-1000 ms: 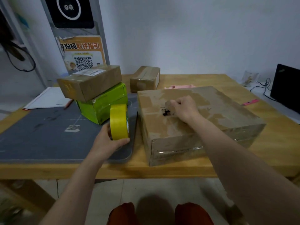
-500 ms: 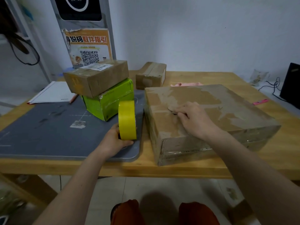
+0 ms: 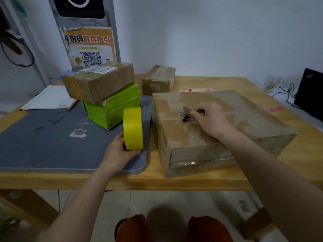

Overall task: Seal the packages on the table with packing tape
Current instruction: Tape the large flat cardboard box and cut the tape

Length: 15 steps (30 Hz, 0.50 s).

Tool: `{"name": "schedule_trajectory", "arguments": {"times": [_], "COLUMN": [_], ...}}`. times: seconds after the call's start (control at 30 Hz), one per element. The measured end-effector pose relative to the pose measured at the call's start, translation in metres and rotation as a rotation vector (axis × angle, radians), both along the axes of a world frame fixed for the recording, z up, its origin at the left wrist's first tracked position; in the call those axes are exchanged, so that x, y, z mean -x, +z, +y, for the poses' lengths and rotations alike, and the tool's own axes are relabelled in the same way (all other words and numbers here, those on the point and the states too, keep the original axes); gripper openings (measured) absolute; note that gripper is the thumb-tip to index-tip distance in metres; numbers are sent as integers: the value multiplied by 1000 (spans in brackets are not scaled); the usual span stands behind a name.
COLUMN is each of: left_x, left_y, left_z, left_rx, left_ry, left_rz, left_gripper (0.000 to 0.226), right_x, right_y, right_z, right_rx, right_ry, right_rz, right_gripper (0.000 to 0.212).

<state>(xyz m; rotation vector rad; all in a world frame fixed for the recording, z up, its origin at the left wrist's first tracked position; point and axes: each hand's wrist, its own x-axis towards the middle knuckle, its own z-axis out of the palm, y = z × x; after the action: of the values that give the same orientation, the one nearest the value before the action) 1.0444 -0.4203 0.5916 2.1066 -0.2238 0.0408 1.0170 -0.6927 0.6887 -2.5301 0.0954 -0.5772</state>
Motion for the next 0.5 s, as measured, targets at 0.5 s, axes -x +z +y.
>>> {"name": "schedule_trajectory", "arguments": {"times": [0.5], "left_x": [1], "left_y": [-1], "left_z": [0], "left_rx": [21], "left_ry": [-2], "left_rz": [-50], "left_gripper": [50], "right_x": [-19], "right_y": [13], "right_z": [14], "right_rx": [402], "right_ry": [68], "right_rz": [146], "right_gripper": [17]}}
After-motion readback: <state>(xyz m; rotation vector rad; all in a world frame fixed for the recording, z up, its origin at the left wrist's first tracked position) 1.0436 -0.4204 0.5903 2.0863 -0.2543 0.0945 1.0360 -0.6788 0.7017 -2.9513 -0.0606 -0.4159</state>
